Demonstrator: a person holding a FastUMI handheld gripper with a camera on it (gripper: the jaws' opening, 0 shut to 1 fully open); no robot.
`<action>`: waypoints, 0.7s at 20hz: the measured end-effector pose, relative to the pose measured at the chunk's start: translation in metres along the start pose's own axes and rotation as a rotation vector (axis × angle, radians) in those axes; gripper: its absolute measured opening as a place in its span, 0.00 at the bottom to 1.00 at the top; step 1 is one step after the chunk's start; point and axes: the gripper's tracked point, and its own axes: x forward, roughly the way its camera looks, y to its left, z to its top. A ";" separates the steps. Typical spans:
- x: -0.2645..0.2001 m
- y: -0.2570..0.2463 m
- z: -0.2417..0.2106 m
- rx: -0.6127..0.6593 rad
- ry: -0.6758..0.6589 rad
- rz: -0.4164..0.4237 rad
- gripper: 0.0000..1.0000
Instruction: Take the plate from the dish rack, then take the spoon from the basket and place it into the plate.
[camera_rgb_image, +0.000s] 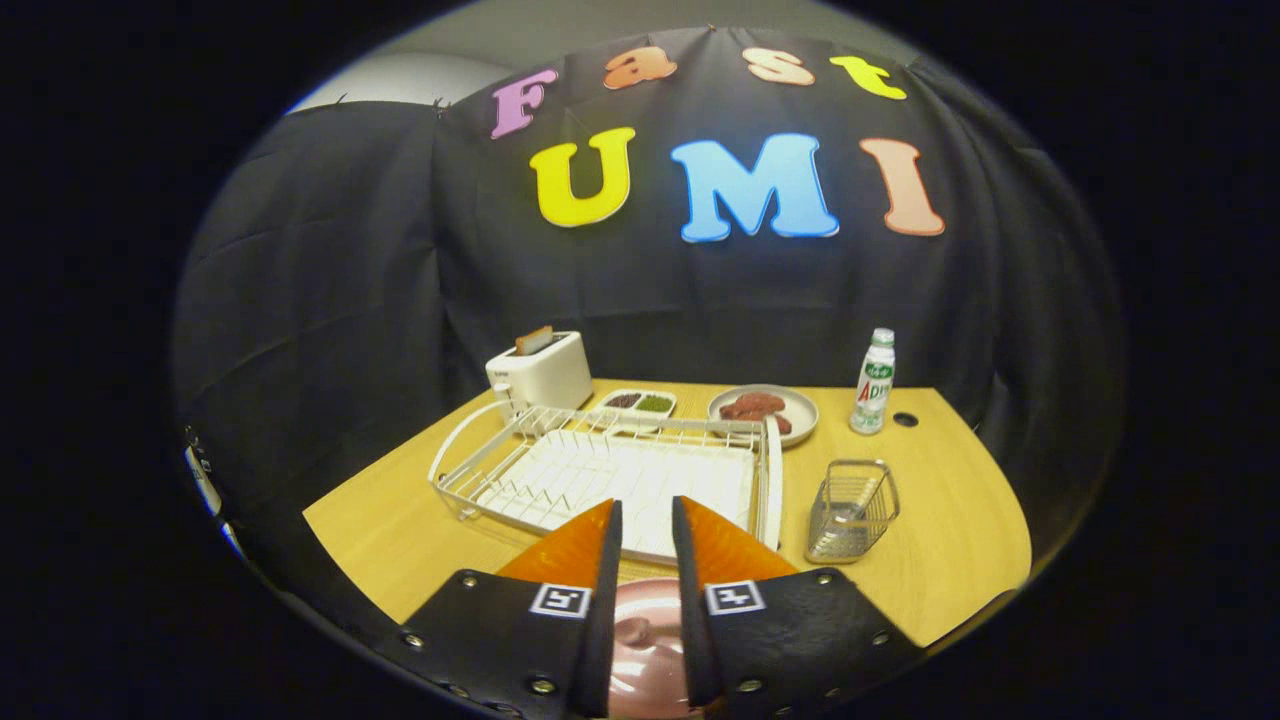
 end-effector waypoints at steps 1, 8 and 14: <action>0.000 -0.005 0.005 -0.015 -0.015 -0.005 0.37; -0.038 -0.059 0.063 -0.029 -0.135 -0.146 0.41; -0.063 -0.103 0.092 -0.007 -0.208 -0.247 0.41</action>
